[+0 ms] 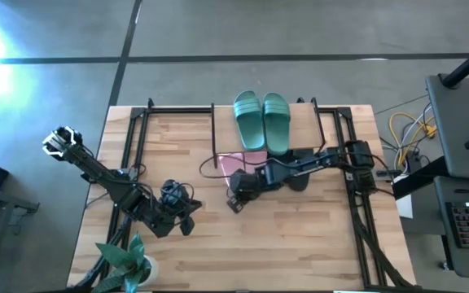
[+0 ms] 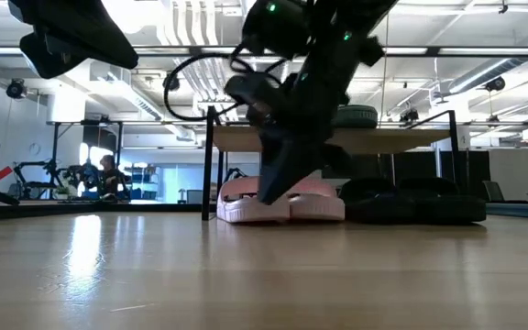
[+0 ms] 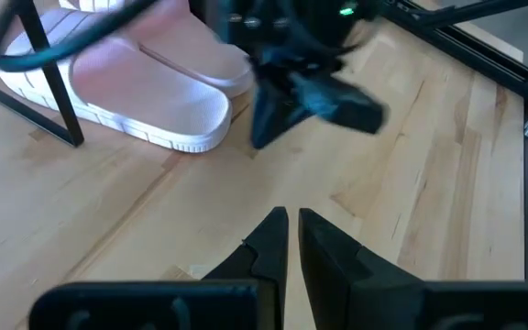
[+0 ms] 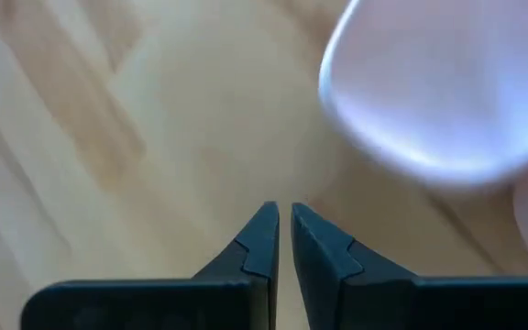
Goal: Pick and place slides into the shelf
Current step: Adjust the slides under the shelf
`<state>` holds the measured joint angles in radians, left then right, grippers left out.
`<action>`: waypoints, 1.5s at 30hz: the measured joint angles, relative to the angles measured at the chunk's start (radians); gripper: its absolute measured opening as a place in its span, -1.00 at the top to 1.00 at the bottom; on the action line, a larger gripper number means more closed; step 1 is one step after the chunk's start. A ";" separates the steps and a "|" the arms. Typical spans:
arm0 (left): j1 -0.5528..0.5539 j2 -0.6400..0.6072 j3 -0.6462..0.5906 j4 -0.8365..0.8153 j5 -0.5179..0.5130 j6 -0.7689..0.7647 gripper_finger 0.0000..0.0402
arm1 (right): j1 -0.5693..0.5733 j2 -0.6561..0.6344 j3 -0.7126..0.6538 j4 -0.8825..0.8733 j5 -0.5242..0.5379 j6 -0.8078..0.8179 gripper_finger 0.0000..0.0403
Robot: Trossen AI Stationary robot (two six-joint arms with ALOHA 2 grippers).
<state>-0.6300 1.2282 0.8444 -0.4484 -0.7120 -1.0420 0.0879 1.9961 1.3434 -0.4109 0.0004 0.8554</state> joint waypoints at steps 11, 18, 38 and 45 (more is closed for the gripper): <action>0.000 0.000 0.000 -0.001 0.000 0.000 0.92 | -0.045 0.042 0.000 0.109 0.216 0.028 0.87; 0.000 0.000 0.000 -0.001 0.000 0.000 0.92 | 0.008 -0.053 0.009 -0.024 0.026 0.020 0.87; 0.000 0.000 -0.001 -0.005 0.001 0.002 0.92 | -0.035 -0.077 -0.024 -0.340 0.054 0.052 0.87; 0.000 0.000 -0.001 -0.005 0.001 0.009 0.92 | 0.028 -0.089 -0.064 -0.527 0.067 0.083 0.87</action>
<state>-0.6300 1.2282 0.8436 -0.4534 -0.7113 -1.0334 0.1161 1.9076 1.2792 -0.9383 0.0671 0.9380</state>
